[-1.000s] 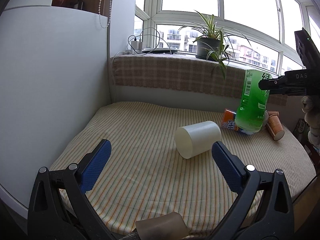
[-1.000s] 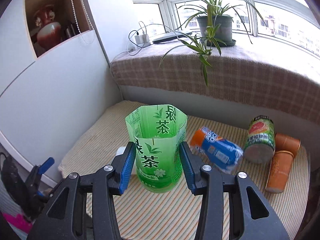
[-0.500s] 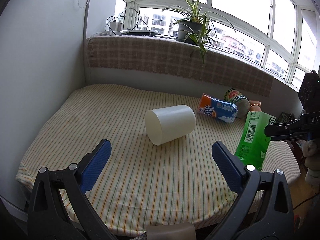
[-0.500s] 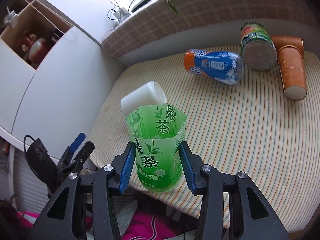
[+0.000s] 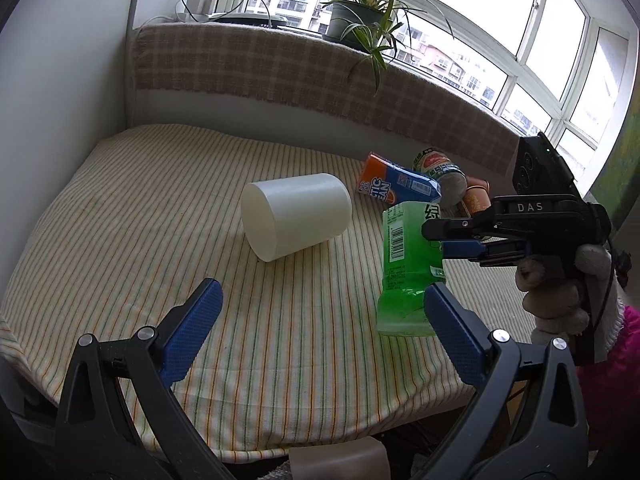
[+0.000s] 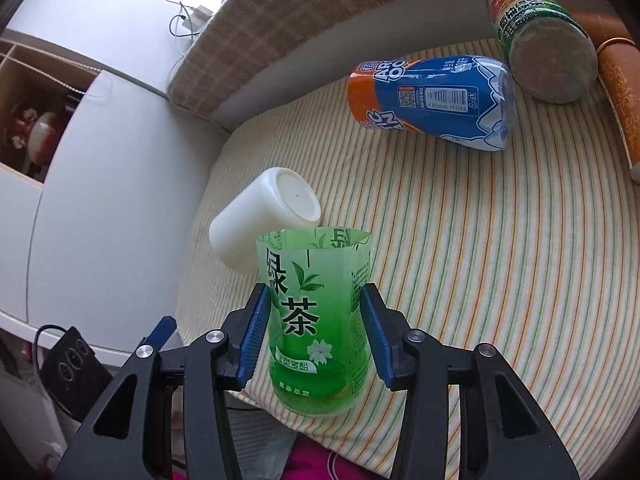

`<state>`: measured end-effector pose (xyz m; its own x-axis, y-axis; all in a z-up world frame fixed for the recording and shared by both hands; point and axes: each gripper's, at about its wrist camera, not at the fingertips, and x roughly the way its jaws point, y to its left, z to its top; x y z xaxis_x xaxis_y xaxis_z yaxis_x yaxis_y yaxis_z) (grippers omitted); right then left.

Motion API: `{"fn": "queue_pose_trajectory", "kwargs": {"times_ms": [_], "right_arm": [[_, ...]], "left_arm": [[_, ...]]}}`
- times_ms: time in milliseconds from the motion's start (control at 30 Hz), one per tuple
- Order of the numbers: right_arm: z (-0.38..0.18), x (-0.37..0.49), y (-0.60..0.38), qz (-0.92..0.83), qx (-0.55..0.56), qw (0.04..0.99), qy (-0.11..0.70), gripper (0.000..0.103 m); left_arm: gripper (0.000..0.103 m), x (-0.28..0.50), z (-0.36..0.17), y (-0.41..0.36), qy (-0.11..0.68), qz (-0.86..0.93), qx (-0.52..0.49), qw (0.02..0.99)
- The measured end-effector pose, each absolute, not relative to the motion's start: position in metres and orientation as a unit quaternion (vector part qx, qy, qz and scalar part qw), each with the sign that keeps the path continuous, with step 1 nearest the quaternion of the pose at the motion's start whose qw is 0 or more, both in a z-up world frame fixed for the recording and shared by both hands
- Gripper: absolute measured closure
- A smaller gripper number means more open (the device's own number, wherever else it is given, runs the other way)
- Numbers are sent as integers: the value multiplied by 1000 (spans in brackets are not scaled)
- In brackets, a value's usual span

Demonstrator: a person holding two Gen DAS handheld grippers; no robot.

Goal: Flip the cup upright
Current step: 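Lay the green bottle on its side and open the right gripper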

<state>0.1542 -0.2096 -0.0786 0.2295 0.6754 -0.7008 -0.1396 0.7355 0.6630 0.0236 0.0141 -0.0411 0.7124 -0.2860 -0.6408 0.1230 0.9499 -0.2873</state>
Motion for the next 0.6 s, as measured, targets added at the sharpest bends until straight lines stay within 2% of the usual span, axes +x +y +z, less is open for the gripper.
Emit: {"fn": "queue_pose_trajectory", "kwargs": {"times_ms": [367, 467, 600], "right_arm": [[-94, 176, -204, 256, 240, 743, 570, 57], [-84, 164, -215, 250, 235, 762, 549, 48], [-70, 133, -240, 239, 246, 790, 509, 45]], "left_arm": [[1, 52, -53, 22, 414, -135, -162, 885], [1, 64, -54, 18, 432, -156, -170, 872], [7, 87, -59, 5, 465, -188, -189, 844]]}}
